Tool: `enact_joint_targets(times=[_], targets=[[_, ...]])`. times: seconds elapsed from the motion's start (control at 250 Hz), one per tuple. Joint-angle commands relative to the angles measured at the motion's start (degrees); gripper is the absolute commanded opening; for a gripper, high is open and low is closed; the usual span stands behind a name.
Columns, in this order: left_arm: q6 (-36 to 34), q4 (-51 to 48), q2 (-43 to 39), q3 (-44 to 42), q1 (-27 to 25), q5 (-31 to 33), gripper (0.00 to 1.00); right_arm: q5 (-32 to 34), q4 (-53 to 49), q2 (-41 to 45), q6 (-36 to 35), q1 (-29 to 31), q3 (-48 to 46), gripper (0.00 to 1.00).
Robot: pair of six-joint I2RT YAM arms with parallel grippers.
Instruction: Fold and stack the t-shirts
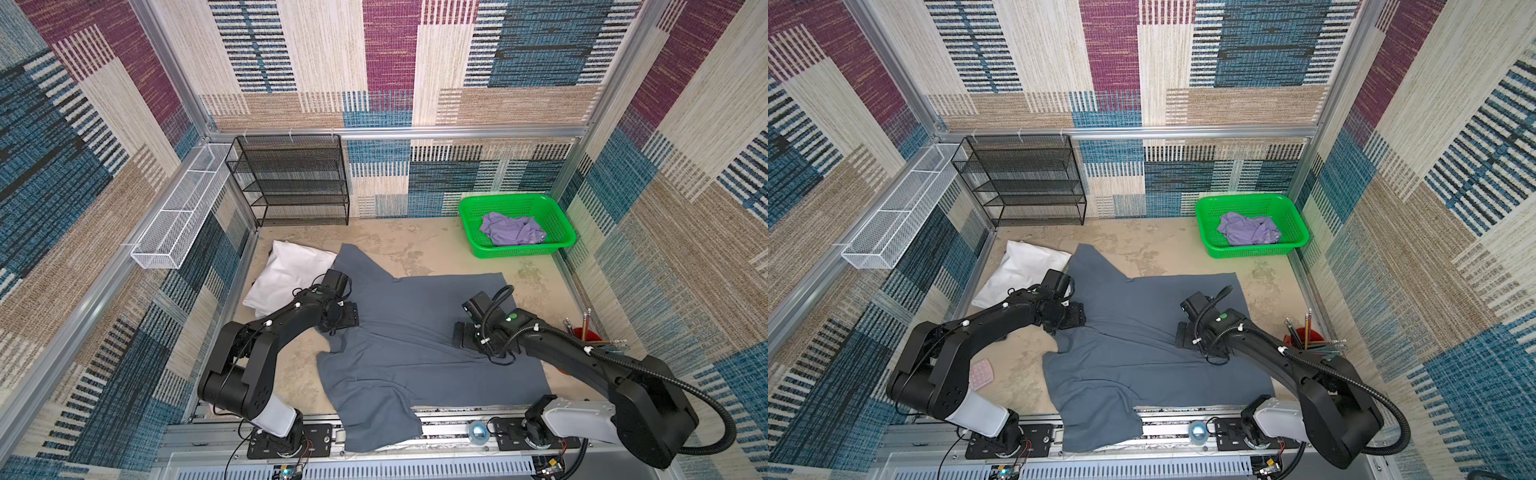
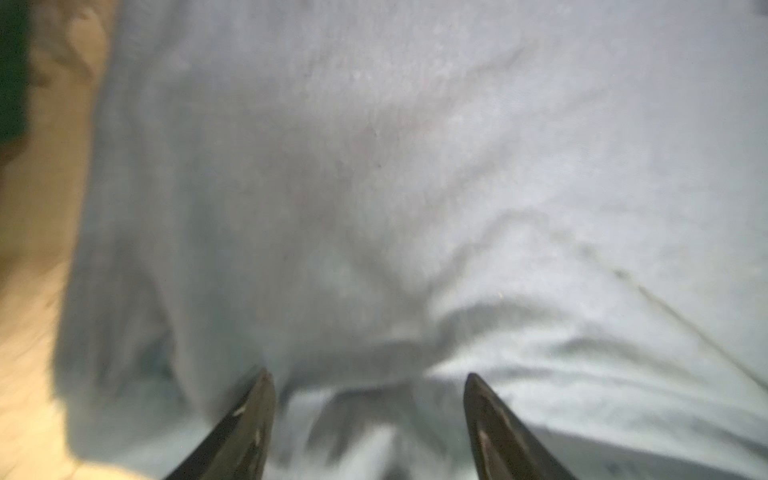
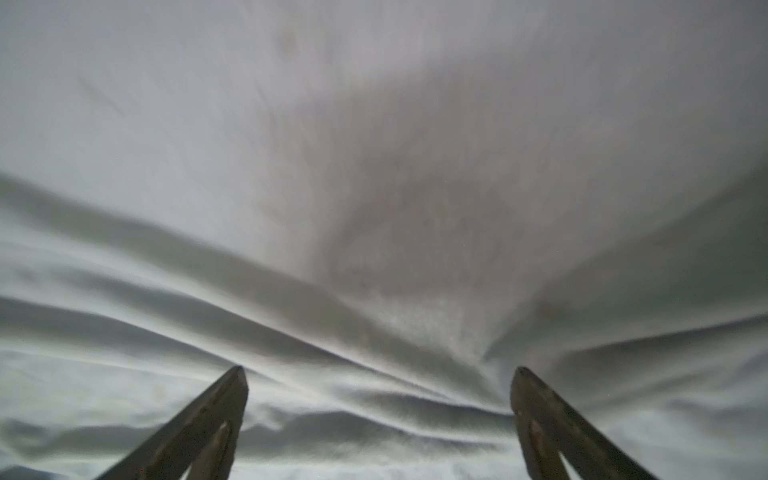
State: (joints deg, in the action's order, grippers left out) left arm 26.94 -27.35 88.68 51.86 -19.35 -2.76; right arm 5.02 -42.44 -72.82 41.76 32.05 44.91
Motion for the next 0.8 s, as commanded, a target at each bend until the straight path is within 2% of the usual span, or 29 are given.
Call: enact_joint_targets(times=[0.0,0.12,0.268,0.356,0.548,0.796], targets=[[-2.7,-2.2,-1.6,4.8,0.2,-0.1,0.73,5.4,-2.6,-3.6,-4.1,-3.5,8.0,0.99],[-4.8,-2.3,1.2,13.8,0.5,5.3,0.73,5.9,4.0,-10.9,-12.3,-9.0,16.7,0.99],[-7.7,-3.2,11.7,27.6,3.1,9.3,0.71,5.8,12.5,-20.0,-19.0,-12.7,21.9,0.99],[-8.8,-3.6,19.0,35.8,4.1,11.3,0.69,4.7,16.9,-23.3,-20.8,-13.2,22.4,0.99],[-10.6,-6.8,35.0,54.4,5.1,12.3,0.54,3.4,22.4,-26.0,-21.8,-13.5,19.9,0.99],[-9.3,-11.9,49.5,71.4,5.3,17.6,0.53,-0.2,25.2,-26.0,-22.9,-13.7,17.3,0.99]])
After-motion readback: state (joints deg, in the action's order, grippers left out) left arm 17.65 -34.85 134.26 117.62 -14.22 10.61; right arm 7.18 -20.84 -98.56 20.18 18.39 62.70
